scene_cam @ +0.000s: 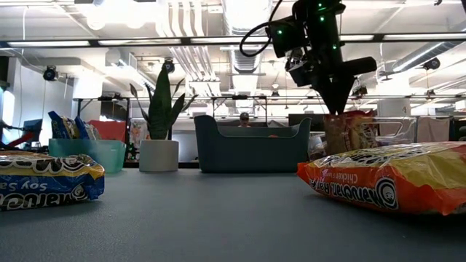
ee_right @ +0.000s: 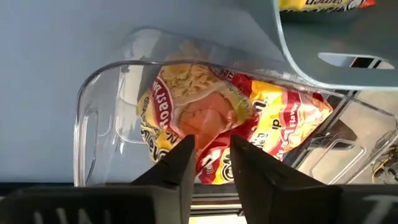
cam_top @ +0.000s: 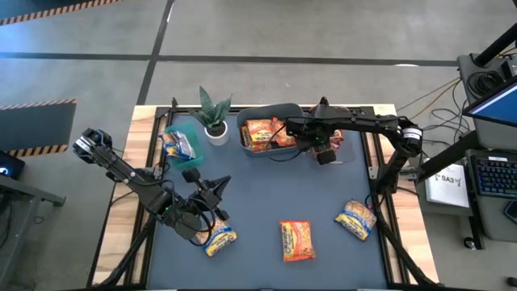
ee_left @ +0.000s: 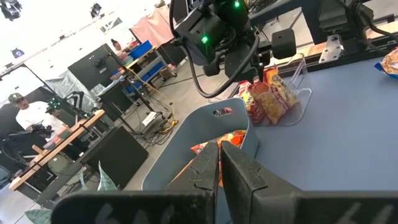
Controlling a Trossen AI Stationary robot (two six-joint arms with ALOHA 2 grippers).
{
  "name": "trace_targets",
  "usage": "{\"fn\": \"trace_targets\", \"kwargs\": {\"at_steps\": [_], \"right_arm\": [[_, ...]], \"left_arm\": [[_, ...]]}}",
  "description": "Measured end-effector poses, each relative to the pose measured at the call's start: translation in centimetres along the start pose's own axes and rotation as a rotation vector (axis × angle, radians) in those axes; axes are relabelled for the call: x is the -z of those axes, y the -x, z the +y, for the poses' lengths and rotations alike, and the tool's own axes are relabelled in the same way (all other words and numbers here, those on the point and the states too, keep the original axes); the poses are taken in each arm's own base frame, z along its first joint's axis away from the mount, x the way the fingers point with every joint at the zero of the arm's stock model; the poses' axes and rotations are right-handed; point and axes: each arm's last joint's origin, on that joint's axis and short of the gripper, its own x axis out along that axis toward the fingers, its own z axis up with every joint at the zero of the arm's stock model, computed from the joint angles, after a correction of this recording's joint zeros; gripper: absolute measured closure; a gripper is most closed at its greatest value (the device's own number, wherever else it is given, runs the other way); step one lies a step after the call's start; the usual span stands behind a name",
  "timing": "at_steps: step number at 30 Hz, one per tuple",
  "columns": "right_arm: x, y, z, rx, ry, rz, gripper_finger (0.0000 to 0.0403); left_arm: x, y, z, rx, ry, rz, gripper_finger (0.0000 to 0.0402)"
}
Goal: Sort Maruchan noodles
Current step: Put the red noodle pack into the transparent bin, then put the blue noodle pack into the green bin
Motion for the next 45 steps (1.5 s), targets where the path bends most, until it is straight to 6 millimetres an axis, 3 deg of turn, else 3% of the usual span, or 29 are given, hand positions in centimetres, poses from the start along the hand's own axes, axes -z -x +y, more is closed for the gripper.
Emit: {"fn": "trace_targets", "kwargs": {"at_steps": [6,13,23,31,37,45], "right_arm": [[0.1,0.0,-0.1,0.046,-0.053,0.029,0.0282],[0.3,0.4,0.0,0.064,-0.067,0.042,0.0275],[0.1,4.6,0.7,0.107,-0.298,-0.069,0.0295],[-0.3,8.3,4.8,0.098,-0.443,-0.304,0.0338],[-1.4,10.7,9.4,0.079,-0.436,-0.559,0.0356],[-4.4,11.2,15.2,0.019,-0.402,-0.903,0.0360]], "left_arm": [[0.1,0.0,0.0,0.000,-0.002,0.000,0.0402],[0.1,0.0,0.0,0.000,-0.002,0.000,0.0402],[0.1,0.0,0.0,0.000,0.011,0.001,0.0402],[0.1,0.0,-0.1,0.013,0.040,0.002,0.0402],[0.1,0.0,-0.3,0.101,0.070,0.009,0.0402],[0.1,0.3,-0.4,0.124,0.129,0.010,0.0402]]}}
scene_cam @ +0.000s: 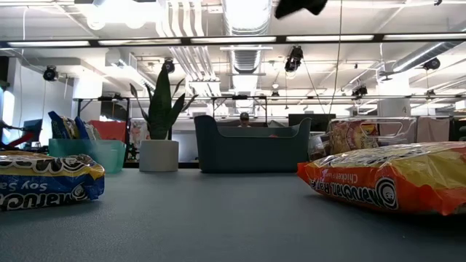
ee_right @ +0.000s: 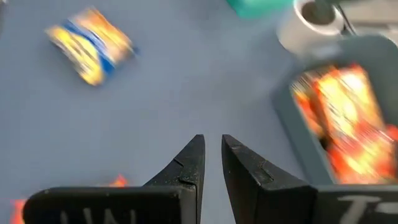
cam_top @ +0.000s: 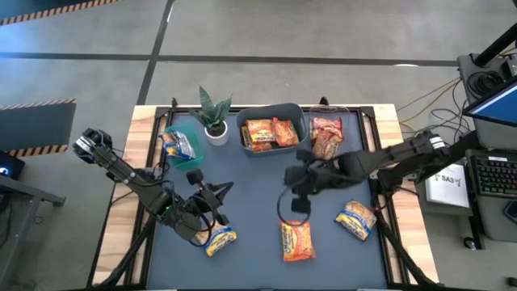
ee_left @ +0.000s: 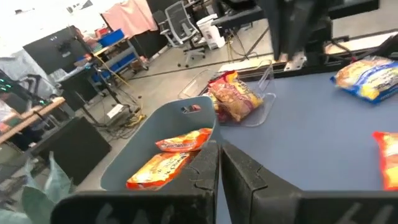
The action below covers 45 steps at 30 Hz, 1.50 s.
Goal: Sort Maruchan noodles
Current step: Put the blue noodle pack into the green bin
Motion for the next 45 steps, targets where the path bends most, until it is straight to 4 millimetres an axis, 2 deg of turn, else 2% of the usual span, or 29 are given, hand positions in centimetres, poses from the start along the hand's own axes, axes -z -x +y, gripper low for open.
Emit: {"fn": "trace_targets", "kwargs": {"at_steps": [3,7,11,15,21,26,29,33,41,45], "right_arm": [[0.3,-1.5,2.0,-0.056,-0.006,-0.119,0.0360],[1.0,-3.8,3.4,-0.121,-0.040,-0.256,0.0360],[2.0,-5.9,4.1,-0.161,-0.062,-0.295,0.0360],[2.8,-7.3,4.6,-0.204,-0.072,-0.256,0.0360],[3.5,-8.9,5.1,-0.248,-0.235,-0.176,0.0359],[3.7,-9.8,5.6,-0.293,-0.236,-0.145,0.0347],[4.0,-10.0,5.6,-0.284,-0.224,-0.119,0.0334],[4.0,-10.0,5.6,-0.281,-0.204,-0.122,0.0320],[4.0,-10.0,5.5,-0.268,-0.164,-0.128,0.0319],[4.1,-10.1,5.6,-0.266,-0.159,-0.123,0.0318]], "left_arm": [[0.0,0.3,-0.4,0.103,0.040,0.015,0.0402],[0.1,0.7,-1.1,0.346,0.123,0.076,0.0402],[0.7,1.2,-1.8,0.582,0.224,0.217,0.0402],[2.0,1.7,-2.4,0.712,0.281,0.420,0.0402],[4.7,2.3,-2.9,0.665,0.284,0.690,0.0402],[6.7,2.5,-3.0,0.554,0.235,0.844,0.0402],[7.1,2.4,-3.4,0.557,0.229,0.874,0.0394],[7.5,2.3,-3.5,0.554,0.208,0.882,0.0359],[8.7,2.1,-3.2,0.500,0.163,0.855,0.0259],[9.4,1.8,-3.1,0.476,0.167,0.827,0.0230]]}}
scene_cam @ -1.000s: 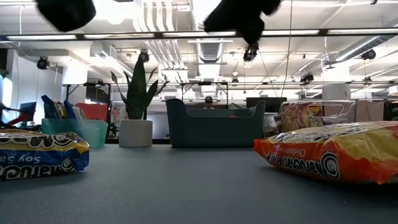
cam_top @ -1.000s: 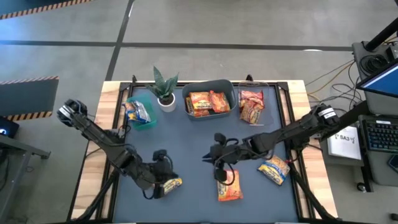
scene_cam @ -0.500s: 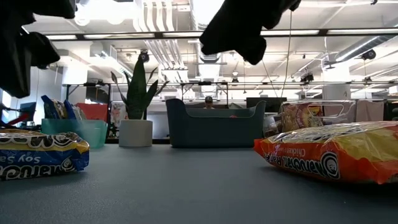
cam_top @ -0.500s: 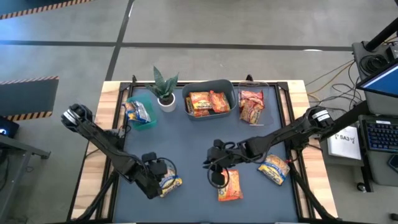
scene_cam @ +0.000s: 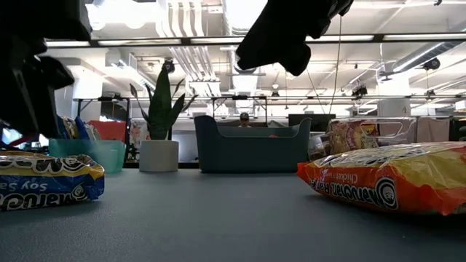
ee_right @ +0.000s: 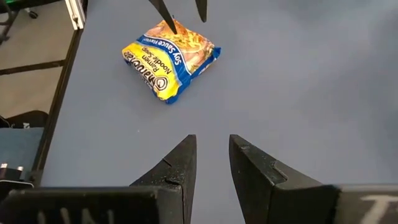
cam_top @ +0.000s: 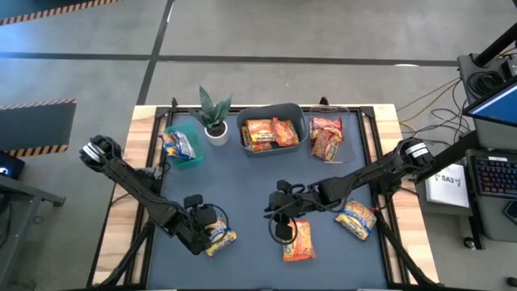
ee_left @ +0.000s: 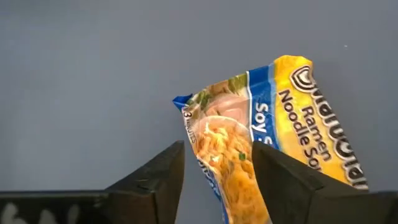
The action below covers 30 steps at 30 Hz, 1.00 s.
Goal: Sort Maruchan noodles
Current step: Put the blue noodle pack into the green bin
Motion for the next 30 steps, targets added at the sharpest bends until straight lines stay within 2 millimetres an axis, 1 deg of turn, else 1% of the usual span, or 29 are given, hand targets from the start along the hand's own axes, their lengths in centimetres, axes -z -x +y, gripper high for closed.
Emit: {"fn": "trace_targets", "kwargs": {"at_steps": [3,6,10,14,22,25,30], "right_arm": [[0.1,-0.2,0.0,0.003,0.003,0.007,0.0317],[0.3,-0.5,-0.1,0.007,0.004,0.016,0.0317],[0.7,-1.0,-0.1,0.013,0.006,0.030,0.0317],[0.9,-1.3,-0.2,0.017,0.008,0.040,0.0317],[1.1,-1.6,-0.2,0.020,0.017,0.048,0.0317],[1.1,-1.6,-0.2,0.020,0.017,0.048,0.0317],[1.1,-1.6,-0.2,0.020,0.017,0.048,0.0317]], "left_arm": [[0.3,-0.8,0.1,0.036,0.030,-0.027,0.0224],[0.7,-1.6,0.4,0.065,0.058,-0.050,0.0226],[1.3,-2.3,0.9,0.054,0.098,-0.046,0.0232],[1.7,-2.8,1.3,0.041,0.142,-0.088,0.0234],[2.7,-4.3,1.8,0.169,0.213,-0.202,0.0239],[2.9,-4.5,1.9,0.186,0.224,-0.223,0.0257],[2.8,-4.5,1.9,0.182,0.211,-0.229,0.0316]]}}
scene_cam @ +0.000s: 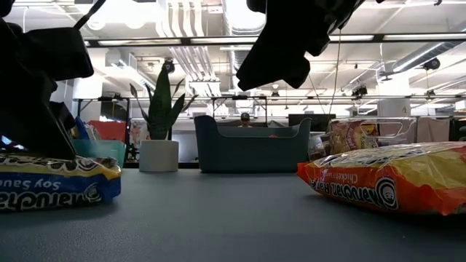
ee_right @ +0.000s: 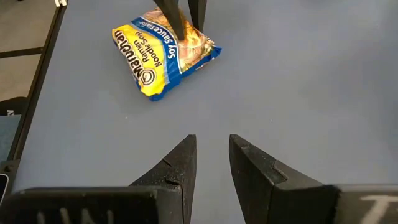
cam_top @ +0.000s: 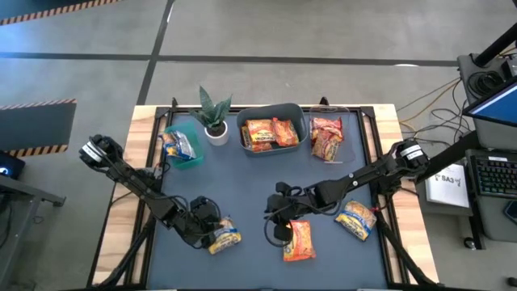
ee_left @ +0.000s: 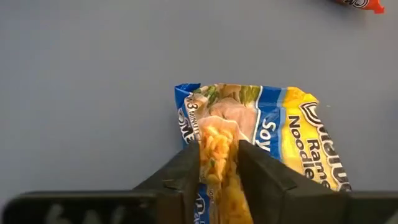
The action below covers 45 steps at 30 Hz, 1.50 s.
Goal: Sort Maruchan noodles
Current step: Put the blue noodle pack into the green bin
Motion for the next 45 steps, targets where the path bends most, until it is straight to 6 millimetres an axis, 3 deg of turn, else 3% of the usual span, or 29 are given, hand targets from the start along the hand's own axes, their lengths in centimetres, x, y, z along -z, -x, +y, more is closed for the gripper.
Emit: {"fn": "trace_targets", "kwargs": {"at_steps": [7,30,38,45], "right_arm": [[0.0,0.0,0.0,0.006,0.000,-0.003,0.0317],[-0.1,0.0,0.0,0.000,-0.033,-0.018,0.0317],[0.4,-3.6,0.6,-0.149,-0.157,-0.070,0.0317],[1.2,-6.7,0.6,-0.161,-0.019,-0.159,0.0316]], "left_arm": [[-0.3,0.1,-0.5,0.010,-0.039,0.002,0.0395],[-2.7,1.0,-3.2,0.004,-0.259,-0.149,0.0401],[-3.2,1.3,-3.7,-0.004,-0.265,-0.144,0.0401],[-3.1,1.4,-3.9,0.022,-0.268,-0.107,0.0401]]}}
